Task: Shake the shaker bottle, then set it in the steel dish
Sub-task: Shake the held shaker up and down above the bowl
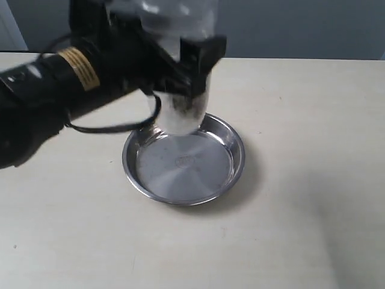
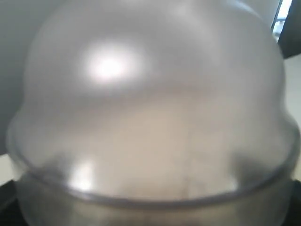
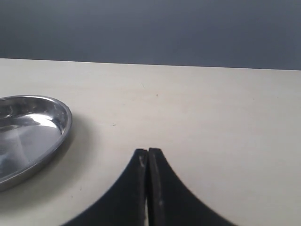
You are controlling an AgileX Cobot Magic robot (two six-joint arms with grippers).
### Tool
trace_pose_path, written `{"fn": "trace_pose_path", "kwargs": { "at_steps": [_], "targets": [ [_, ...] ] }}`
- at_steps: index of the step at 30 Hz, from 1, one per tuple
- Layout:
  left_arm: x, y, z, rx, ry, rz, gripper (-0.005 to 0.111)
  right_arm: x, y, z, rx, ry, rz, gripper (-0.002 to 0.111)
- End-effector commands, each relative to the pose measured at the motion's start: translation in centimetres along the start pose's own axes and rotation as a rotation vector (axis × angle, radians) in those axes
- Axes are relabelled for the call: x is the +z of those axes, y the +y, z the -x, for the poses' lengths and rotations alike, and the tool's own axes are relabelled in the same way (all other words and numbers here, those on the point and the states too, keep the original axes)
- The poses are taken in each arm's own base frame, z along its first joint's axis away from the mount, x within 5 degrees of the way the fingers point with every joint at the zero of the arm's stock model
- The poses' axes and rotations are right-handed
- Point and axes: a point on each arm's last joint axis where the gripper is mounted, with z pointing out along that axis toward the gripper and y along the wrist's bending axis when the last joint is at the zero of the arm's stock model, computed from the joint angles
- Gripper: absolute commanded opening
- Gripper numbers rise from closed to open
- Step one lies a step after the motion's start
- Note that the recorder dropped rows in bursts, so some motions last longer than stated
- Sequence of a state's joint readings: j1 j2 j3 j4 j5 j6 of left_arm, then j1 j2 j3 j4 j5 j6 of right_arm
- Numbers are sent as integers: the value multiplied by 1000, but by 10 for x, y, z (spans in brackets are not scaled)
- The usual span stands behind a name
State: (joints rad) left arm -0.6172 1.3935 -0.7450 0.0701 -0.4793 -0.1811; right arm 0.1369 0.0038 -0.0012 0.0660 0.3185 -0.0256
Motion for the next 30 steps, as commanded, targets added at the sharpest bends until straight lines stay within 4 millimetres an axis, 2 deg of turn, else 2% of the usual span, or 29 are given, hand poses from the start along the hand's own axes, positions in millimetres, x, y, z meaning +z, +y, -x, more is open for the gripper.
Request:
{"fn": "trace_pose_path", "kwargs": {
  "at_steps": [1, 2, 3, 4, 5, 6, 7, 8, 9, 10, 11, 12, 14, 15, 16, 17, 19, 20, 21, 22, 24, 25, 26, 27, 29, 30],
  "targets": [
    [-21, -23, 60, 97, -319, -131, 0, 0, 0, 1, -3, -16, 3, -1],
    [-18, -16, 50, 79, -241, -79, 0, 0, 0, 1, -3, -16, 3, -1],
    [-9, -7, 25, 70, -96, -19, 0, 0, 0, 1, -3, -16, 3, -1],
    [-1, 8, -15, -4, 53, 66, 0, 0, 0, 1, -3, -16, 3, -1],
    [1, 18, -34, -86, 98, 124, 0, 0, 0, 1, -3, -16, 3, -1],
    [0, 20, -42, -161, 79, 141, 0, 0, 0, 1, -3, -16, 3, -1],
    [-4, 15, -32, -200, -61, 74, 0, 0, 0, 1, -3, -16, 3, -1],
    [-11, 3, -16, -147, -200, -54, 0, 0, 0, 1, -3, -16, 3, -1],
    [-23, -8, 10, -97, -398, -175, 0, 0, 0, 1, -3, -16, 3, -1],
    [-33, -13, 31, -45, -524, -210, 0, 0, 0, 1, -3, -16, 3, -1],
    [-36, -10, 38, -32, -522, -158, 0, 0, 0, 1, -3, -16, 3, -1],
    [-32, 0, 32, -56, -404, -45, 0, 0, 0, 1, -3, -16, 3, -1],
    [-19, 11, -11, -52, -78, 66, 0, 0, 0, 1, -3, -16, 3, -1],
    [-15, 13, -30, -39, 6, 71, 0, 0, 0, 1, -3, -16, 3, -1],
    [-15, 9, -34, -16, 8, 35, 0, 0, 0, 1, -3, -16, 3, -1],
    [-18, 3, -27, 10, -46, -18, 0, 0, 0, 1, -3, -16, 3, -1],
    [-34, -9, 13, 23, -299, -109, 0, 0, 0, 1, -3, -16, 3, -1],
    [-40, -12, 26, 39, -366, -120, 0, 0, 0, 1, -3, -16, 3, -1],
    [-42, -10, 31, 34, -357, -85, 0, 0, 0, 1, -3, -16, 3, -1],
    [-37, -3, 20, 16, -266, -24, 0, 0, 0, 1, -3, -16, 3, -1],
    [-21, 9, -26, 25, -15, 67, 0, 0, 0, 1, -3, -16, 3, -1],
    [-17, 11, -36, 13, 15, 78, 0, 0, 0, 1, -3, -16, 3, -1],
    [-18, 6, -30, 30, -39, 43, 0, 0, 0, 1, -3, -16, 3, -1],
    [-22, -1, -16, 48, -144, -14, 0, 0, 0, 1, -3, -16, 3, -1],
    [-39, -16, 34, 93, -434, -107, 0, 0, 0, 1, -3, -16, 3, -1],
    [-43, -18, 47, 101, -462, -107, 0, 0, 0, 1, -3, -16, 3, -1]
  ]
}}
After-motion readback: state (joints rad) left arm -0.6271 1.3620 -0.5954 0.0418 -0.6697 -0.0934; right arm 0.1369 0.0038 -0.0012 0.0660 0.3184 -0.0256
